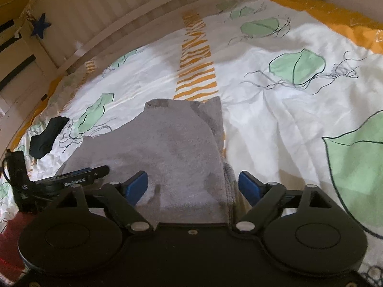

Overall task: Fold large clothes
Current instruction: 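Lay the folded edge down and open both grippers over the hoodie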

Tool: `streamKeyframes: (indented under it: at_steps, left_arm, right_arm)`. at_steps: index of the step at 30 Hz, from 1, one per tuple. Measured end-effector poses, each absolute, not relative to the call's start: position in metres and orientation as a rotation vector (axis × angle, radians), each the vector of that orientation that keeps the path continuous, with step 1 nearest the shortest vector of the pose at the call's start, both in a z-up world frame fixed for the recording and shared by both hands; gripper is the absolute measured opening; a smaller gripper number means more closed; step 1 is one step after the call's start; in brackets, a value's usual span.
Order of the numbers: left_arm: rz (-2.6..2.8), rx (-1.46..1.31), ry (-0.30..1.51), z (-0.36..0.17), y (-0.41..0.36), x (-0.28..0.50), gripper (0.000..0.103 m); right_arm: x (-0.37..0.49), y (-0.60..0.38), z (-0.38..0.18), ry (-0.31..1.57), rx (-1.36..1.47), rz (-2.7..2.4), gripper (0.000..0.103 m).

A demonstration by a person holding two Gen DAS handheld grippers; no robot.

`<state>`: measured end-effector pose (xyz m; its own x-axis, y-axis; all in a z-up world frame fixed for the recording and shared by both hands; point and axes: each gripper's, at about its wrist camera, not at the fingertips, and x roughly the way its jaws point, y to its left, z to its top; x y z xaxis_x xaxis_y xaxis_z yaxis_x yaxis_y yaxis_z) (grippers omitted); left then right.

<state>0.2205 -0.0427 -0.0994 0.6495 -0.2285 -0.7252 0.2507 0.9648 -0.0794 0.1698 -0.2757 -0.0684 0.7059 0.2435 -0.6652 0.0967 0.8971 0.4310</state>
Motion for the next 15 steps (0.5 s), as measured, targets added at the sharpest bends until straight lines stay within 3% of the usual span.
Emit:
streamKeyframes:
  at_steps: [7, 15]
  left_arm:
    - [-0.277, 0.019, 0.817, -0.099, -0.042, 0.218, 0.063]
    - [-0.269, 0.017, 0.809, -0.099, -0.045, 0.22, 0.063]
  right_arm:
    - [0.21, -0.288, -0.078, 0.915, 0.446, 0.168, 0.101]
    - [0.251, -0.302, -0.115, 1.018, 0.628, 0.358, 0.103]
